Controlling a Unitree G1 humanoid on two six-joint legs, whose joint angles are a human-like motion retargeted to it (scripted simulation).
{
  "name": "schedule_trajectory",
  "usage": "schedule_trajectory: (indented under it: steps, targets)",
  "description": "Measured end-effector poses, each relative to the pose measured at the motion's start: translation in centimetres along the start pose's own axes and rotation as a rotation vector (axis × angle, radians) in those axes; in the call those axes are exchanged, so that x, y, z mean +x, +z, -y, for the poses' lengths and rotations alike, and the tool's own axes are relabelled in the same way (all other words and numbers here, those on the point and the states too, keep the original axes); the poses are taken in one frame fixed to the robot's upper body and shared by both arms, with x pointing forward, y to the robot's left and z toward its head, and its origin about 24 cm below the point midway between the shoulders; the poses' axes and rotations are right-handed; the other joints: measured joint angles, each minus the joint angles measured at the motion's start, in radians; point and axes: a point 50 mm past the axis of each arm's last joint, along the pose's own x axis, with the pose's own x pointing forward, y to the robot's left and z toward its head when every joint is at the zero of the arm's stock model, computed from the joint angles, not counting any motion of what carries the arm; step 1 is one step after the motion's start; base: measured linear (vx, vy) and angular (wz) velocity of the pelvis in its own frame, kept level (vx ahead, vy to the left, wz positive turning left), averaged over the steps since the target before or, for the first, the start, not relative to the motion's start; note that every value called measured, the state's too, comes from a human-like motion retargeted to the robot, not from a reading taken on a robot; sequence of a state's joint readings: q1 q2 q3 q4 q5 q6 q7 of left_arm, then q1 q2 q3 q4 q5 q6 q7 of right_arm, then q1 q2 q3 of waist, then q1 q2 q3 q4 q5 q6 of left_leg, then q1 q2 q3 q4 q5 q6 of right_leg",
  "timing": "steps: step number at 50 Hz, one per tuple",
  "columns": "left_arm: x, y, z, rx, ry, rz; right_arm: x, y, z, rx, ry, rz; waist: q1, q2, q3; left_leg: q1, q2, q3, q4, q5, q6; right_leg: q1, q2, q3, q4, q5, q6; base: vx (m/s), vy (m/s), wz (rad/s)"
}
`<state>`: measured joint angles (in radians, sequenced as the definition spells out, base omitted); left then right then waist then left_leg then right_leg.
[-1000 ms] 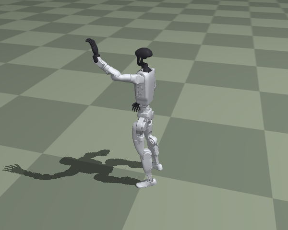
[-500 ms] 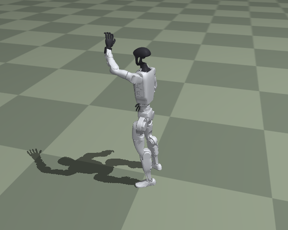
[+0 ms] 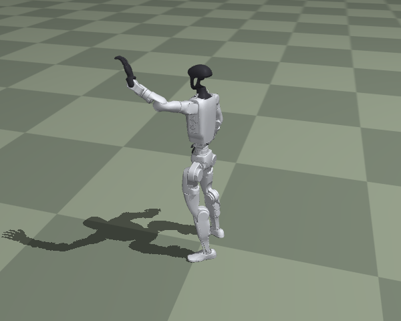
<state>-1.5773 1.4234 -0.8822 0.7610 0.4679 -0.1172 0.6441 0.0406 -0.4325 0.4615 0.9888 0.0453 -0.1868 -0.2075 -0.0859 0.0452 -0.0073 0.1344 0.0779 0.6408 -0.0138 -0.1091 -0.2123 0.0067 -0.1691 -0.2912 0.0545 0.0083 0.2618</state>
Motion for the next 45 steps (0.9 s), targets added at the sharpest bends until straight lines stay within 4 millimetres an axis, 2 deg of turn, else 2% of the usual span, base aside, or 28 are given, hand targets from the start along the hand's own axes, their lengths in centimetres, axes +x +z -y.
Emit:
schedule_trajectory:
  steps: [3, 5, 6, 8, 10, 12, 14, 17, 20, 23, 26, 28, 31, 33, 35, 38, 41, 45]
  targets:
    - [-1.1, -2.0, 0.7, 0.033, -0.043, -0.077, -0.2, -0.5, -0.7, -0.01, 0.029, -0.025, 0.023, -0.021, 0.003, 0.0, 0.001, -0.009, 0.006, -0.003, 0.0, 0.006, -0.002, -0.008, 0.001, -0.003, 0.0, 0.01, 0.0, 0.07]
    - [-2.0, -1.7, 1.5, 0.023, -0.067, -0.061, -0.3, -0.7, -1.3, 0.011, 0.036, -0.035, 0.038, -0.043, 0.007, -0.002, 0.0, -0.022, 0.011, -0.005, 0.0, 0.014, -0.007, -0.02, 0.002, -0.007, 0.0, 0.02, 0.01, 0.35]
    - [-2.5, -0.8, 2.1, -0.002, -0.081, -0.03, -0.4, -0.8, -1.6, 0.028, 0.036, -0.04, 0.044, -0.055, 0.009, -0.004, -0.001, -0.033, 0.013, -0.007, 0.0, 0.02, -0.011, -0.03, 0.002, -0.009, 0.0, 0.02, 0.03, 0.52]
    - [-3.9, 1.7, 3.6, -0.072, -0.11, 0.049, -0.7, -1.1, -2.0, 0.058, 0.032, -0.053, 0.053, -0.072, 0.01, -0.009, -0.006, -0.061, 0.017, -0.009, 0.0, 0.033, -0.02, -0.057, 0.004, -0.014, 0.0, 0.03, 0.05, 0.73]
    - [-5.7, 4.9, 4.8, -0.158, -0.138, 0.152, -1.0, -1.7, -2.0, 0.074, 0.029, -0.065, 0.051, -0.08, 0.008, -0.016, -0.013, -0.097, 0.018, -0.01, 0.0, 0.049, -0.032, -0.092, 0.006, -0.021, 0.0, 0.03, 0.06, 0.95]
    - [-6.9, 8.6, 5.1, -0.235, -0.143, 0.281, -1.3, -2.1, -1.9, 0.07, 0.043, -0.07, 0.039, -0.084, -0.001, -0.027, -0.016, -0.137, 0.015, -0.006, -0.005, 0.063, -0.037, -0.133, 0.006, -0.027, -0.006, 0.02, 0.04, 1.06]
    - [-7.3, 12.0, 4.4, -0.293, -0.114, 0.407, -1.5, -2.5, -1.8, 0.049, 0.068, -0.072, 0.023, -0.088, -0.012, -0.039, -0.019, -0.178, 0.009, 0.002, -0.012, 0.074, -0.04, -0.176, 0.007, -0.033, -0.014, 0.01, 0.02, 1.09]
    - [-6.1, 15.9, 2.1, -0.352, -0.011, 0.541, -1.6, -2.8, -1.6, 0.005, 0.11, -0.076, 0.004, -0.097, -0.03, -0.053, -0.024, -0.23, -0.009, 0.019, -0.024, 0.086, -0.043, -0.232, 0.008, -0.041, -0.022, 0.0, 0.02, 0.93]
    - [-3.2, 17.6, -0.5, -0.395, 0.121, 0.551, -1.3, -2.6, -1.1, -0.031, 0.124, -0.077, 0.005, -0.111, -0.047, -0.059, -0.028, -0.259, -0.029, 0.035, -0.033, 0.09, -0.043, -0.264, 0.007, -0.044, -0.026, 0.0, 0.0, 0.52]
    - [0.0, 16.4, -2.2, -0.404, 0.222, 0.432, -0.6, -1.7, -0.2, -0.041, 0.091, -0.062, 0.024, -0.123, -0.06, -0.056, -0.028, -0.259, -0.045, 0.044, -0.034, 0.086, -0.039, -0.264, 0.004, -0.041, -0.025, 0.0, 0.0, 0.06]
    - [2.3, 13.0, -2.6, -0.361, 0.26, 0.269, 0.3, -0.1, 1.0, -0.026, 0.028, -0.02, 0.051, -0.129, -0.07, -0.05, -0.024, -0.237, -0.049, 0.041, -0.028, 0.077, -0.034, -0.241, 0.002, -0.037, -0.019, 0.01, -0.02, -0.39]
    - [2.9, 10.3, -2.2, -0.311, 0.25, 0.169, 0.9, 1.3, 1.9, -0.003, -0.022, 0.027, 0.07, -0.132, -0.074, -0.044, -0.021, -0.217, -0.044, 0.034, -0.023, 0.07, -0.031, -0.219, 0.003, -0.035, -0.014, 0.02, -0.03, -0.56]
    - [2.1, 6.6, -0.8, -0.23, 0.184, 0.062, 1.4, 3.8, 2.8, 0.05, -0.09, 0.118, 0.097, -0.137, -0.072, -0.036, -0.015, -0.187, -0.028, 0.02, -0.015, 0.064, -0.029, -0.187, 0.007, -0.034, -0.007, 0.02, -0.02, -0.53]
    - [0.7, 5.0, 0.7, -0.195, 0.113, 0.028, 1.5, 5.3, 3.1, 0.088, -0.121, 0.182, 0.111, -0.142, -0.067, -0.032, -0.013, -0.173, -0.015, 0.009, -0.011, 0.064, -0.03, -0.173, 0.012, -0.036, -0.003, 0.02, -0.01, -0.37]
    - [-1.3, 4.5, 2.5, -0.193, 0.025, 0.027, 1.4, 6.7, 3.0, 0.119, -0.133, 0.24, 0.123, -0.149, -0.06, -0.028, -0.011, -0.165, -0.003, 0.001, -0.009, 0.066, -0.032, -0.164, 0.016, -0.039, -0.001, 0.01, 0.0, -0.13]
    - [-6.2, 6.0, 5.8, -0.279, -0.134, 0.075, 1.2, 8.0, 2.8, 0.117, -0.124, 0.306, 0.136, -0.151, -0.047, -0.022, -0.013, -0.164, 0.008, -0.007, -0.007, 0.074, -0.037, -0.161, 0.023, -0.044, -0.001, 0.0, 0.0, 0.0]
    - [-13.0, 9.2, 8.4, -0.445, -0.326, 0.137, 0.9, 9.2, 2.6, 0.048, -0.098, 0.374, 0.139, -0.143, -0.034, -0.017, -0.016, -0.167, 0.011, -0.01, -0.008, 0.08, -0.042, -0.163, 0.027, -0.048, -0.002, 0.0, 0.0, 0.0]
    - [-23.7, 13.4, 9.6, -0.687, -0.652, 0.158, 0.1, 11.7, 2.3, -0.084, -0.074, 0.513, 0.134, -0.139, -0.015, -0.012, -0.023, -0.164, 0.01, -0.011, -0.011, 0.082, -0.049, -0.158, 0.029, -0.051, -0.001, 0.0, 0.0, 0.0]
